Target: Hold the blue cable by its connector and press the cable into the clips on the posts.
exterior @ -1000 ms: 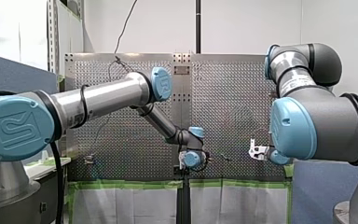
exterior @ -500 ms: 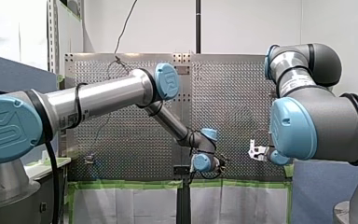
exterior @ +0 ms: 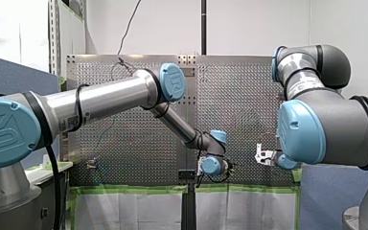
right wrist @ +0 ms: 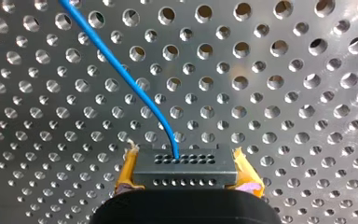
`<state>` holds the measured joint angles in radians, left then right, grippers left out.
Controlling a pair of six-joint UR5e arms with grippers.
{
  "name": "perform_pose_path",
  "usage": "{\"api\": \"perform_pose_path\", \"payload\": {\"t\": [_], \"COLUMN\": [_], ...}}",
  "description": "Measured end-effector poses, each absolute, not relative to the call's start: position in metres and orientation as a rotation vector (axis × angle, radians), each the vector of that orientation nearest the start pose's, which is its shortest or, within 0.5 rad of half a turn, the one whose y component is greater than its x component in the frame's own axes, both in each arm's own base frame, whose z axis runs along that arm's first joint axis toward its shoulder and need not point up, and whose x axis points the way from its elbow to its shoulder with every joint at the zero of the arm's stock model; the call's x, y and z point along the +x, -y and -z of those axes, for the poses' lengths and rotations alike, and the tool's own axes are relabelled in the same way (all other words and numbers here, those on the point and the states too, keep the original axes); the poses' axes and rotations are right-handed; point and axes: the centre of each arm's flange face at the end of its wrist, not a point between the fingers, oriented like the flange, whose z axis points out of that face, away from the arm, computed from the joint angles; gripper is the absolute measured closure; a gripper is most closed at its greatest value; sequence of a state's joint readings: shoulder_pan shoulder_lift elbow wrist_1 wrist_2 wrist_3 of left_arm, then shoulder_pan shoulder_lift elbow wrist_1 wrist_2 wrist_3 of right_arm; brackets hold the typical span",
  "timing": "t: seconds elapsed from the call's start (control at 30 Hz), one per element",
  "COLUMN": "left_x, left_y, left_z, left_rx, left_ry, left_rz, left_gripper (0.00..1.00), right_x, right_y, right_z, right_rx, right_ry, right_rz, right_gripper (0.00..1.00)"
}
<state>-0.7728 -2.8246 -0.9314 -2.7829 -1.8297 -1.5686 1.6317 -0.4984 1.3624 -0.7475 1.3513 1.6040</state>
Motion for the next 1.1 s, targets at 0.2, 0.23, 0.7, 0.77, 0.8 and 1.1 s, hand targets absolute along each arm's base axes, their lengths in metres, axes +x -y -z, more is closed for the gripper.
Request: {"api": "perform_pose_path", "payload": {"t": [0.2,0.23,0.7,0.77,0.8,1.1], "left_x": [0.489,0.487,0.47,0.47,0.471,0.471], "left_y": [0.634,0.635,0.623,0.624,0.624,0.631], "left_z": [0.036,0.033,0.05,0.049,0.049,0.043], "left_rx": [0.511,0.513,0.517,0.514,0.513,0.509], "left_ry": [-1.737,-1.734,-1.763,-1.761,-1.759,-1.744], "left_rz": [0.328,0.334,0.347,0.351,0.353,0.359], "left_gripper": [0.0,0.0,0.0,0.0,0.0,0.0], "right_x": [0.2,0.2,0.202,0.202,0.202,0.202], "right_y": [0.702,0.702,0.701,0.7,0.7,0.7], "right_z": [0.043,0.043,0.043,0.043,0.043,0.043], "right_rx": [1.489,1.489,1.493,1.494,1.494,1.494], "right_ry": [1.185,1.185,1.188,1.188,1.188,1.188], "right_rz": [-1.387,-1.387,-1.388,-1.388,-1.388,-1.388], "right_gripper": [1.0,1.0,1.0,1.0,1.0,1.0]}}
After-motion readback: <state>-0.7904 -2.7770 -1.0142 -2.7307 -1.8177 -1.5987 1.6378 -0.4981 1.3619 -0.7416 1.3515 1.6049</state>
